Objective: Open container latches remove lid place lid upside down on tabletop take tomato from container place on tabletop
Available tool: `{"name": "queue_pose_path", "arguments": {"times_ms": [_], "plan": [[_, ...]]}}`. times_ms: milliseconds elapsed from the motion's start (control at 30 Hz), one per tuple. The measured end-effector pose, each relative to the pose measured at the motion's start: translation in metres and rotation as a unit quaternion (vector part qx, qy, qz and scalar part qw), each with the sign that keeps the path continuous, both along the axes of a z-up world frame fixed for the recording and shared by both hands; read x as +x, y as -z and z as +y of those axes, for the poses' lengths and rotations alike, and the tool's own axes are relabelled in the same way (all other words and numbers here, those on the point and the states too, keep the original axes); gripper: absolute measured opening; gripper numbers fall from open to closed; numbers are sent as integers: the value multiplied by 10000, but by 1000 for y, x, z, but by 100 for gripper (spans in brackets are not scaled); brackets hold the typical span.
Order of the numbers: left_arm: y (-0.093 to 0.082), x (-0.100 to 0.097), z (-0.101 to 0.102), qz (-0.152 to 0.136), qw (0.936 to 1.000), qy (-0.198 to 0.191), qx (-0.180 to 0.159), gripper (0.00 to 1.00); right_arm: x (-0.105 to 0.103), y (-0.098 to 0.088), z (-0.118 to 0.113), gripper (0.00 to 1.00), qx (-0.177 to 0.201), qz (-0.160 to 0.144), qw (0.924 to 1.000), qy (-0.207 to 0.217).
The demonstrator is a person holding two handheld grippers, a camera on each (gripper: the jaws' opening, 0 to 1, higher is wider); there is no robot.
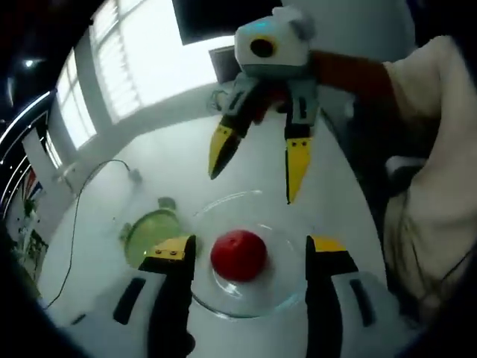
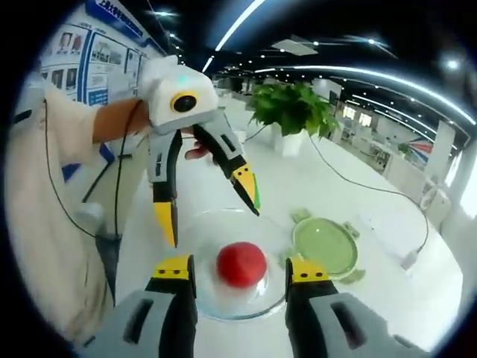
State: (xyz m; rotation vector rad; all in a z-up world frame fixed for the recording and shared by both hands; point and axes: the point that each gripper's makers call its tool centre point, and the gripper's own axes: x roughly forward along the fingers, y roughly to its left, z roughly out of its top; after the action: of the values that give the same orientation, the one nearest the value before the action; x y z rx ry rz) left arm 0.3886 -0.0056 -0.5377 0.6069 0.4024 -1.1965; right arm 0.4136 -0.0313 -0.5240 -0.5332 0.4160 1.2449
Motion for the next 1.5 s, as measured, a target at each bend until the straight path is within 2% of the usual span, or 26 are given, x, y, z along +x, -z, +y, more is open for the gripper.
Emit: {"name": "queue_pose_path", "arguments": {"times_ms": [267,333,533,600,767,1033,1233,1400,1500], "plan": [[24,12,6,308,9989,22,363,51,0,19,13,43,-369,149,9988,-285],[27,21,8,335,9984,8,445,51,1,23,17,43,-434,160,9984,-319],[40,32,8,509,9954,0,807,51,8,48,18,45,-1120,146,9926,-435],[43,37,6,527,9948,10,869,50,12,55,20,45,-1249,106,9912,-427],[53,35,-2,530,9927,100,1076,47,13,73,21,46,-1565,173,9863,-493],[65,37,0,614,9910,166,1182,47,12,88,23,46,-1749,246,9825,-600],[76,36,4,697,9898,133,1238,47,12,95,27,44,-1670,341,9833,-645],[75,34,0,706,9905,171,1164,43,12,100,28,41,-1671,359,9831,-656],[75,39,-1,615,9907,151,1201,38,15,101,29,41,-1646,370,9834,-668]]}}
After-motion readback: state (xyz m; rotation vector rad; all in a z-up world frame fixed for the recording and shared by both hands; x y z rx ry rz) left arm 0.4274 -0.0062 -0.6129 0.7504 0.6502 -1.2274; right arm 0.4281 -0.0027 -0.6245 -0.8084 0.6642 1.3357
